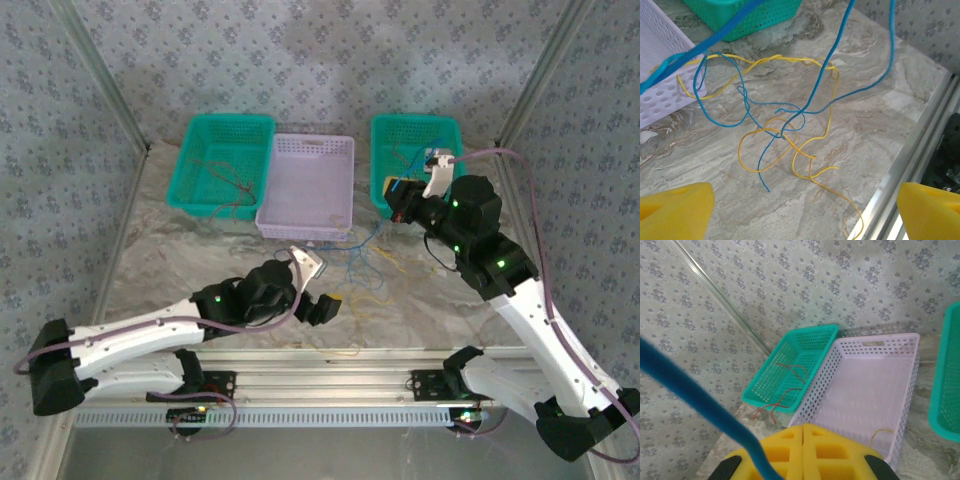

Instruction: Untangle the cables

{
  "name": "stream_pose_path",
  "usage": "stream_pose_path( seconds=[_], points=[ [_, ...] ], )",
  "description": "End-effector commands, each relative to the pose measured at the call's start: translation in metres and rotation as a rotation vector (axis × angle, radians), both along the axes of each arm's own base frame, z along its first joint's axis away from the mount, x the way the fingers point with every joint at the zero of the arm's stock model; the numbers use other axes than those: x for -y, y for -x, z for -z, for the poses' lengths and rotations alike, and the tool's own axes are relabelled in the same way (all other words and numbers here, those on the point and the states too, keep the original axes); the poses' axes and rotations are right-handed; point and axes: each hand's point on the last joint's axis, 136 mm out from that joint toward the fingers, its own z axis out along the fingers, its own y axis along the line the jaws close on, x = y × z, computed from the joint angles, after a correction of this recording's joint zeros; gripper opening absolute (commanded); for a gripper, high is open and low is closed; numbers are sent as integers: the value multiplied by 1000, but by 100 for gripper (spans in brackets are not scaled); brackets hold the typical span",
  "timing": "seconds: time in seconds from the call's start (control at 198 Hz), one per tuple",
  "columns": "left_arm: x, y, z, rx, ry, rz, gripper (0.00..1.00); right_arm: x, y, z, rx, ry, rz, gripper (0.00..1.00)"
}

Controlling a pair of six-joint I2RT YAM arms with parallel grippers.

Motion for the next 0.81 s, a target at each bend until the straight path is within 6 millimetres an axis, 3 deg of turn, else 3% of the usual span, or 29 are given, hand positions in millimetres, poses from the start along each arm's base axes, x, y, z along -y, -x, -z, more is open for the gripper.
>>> stream_pose_path(
  seconds=[0.0, 0.187, 0.277, 0.298, 0.378, 0.494, 0.635, 0.802],
  points=[
    [17, -10, -32, 77, 67, 2, 94, -5, 8, -22, 18, -83, -44, 0],
    [33, -16, -32, 75, 79, 5, 95, -5, 14, -30, 25, -118, -54, 0],
    [35, -15, -42, 74, 118, 10, 94, 5, 13, -29, 32, -97, -7, 0],
    [34, -14, -45, 75, 130, 8, 94, 6, 10, -15, 9, -80, 8, 0],
    [27, -14, -55, 88, 159, -8, 95, 12, 13, -17, 31, -83, 25, 0],
    [18, -18, -54, 112, 150, -41, 95, 6, 17, -17, 25, -98, -14, 0],
    [23, -22, -50, 112, 150, -50, 95, -2, 21, -17, 16, -127, -58, 0],
    [27, -25, -53, 117, 153, -48, 87, -3, 24, -18, 19, -126, -71, 0]
  ],
)
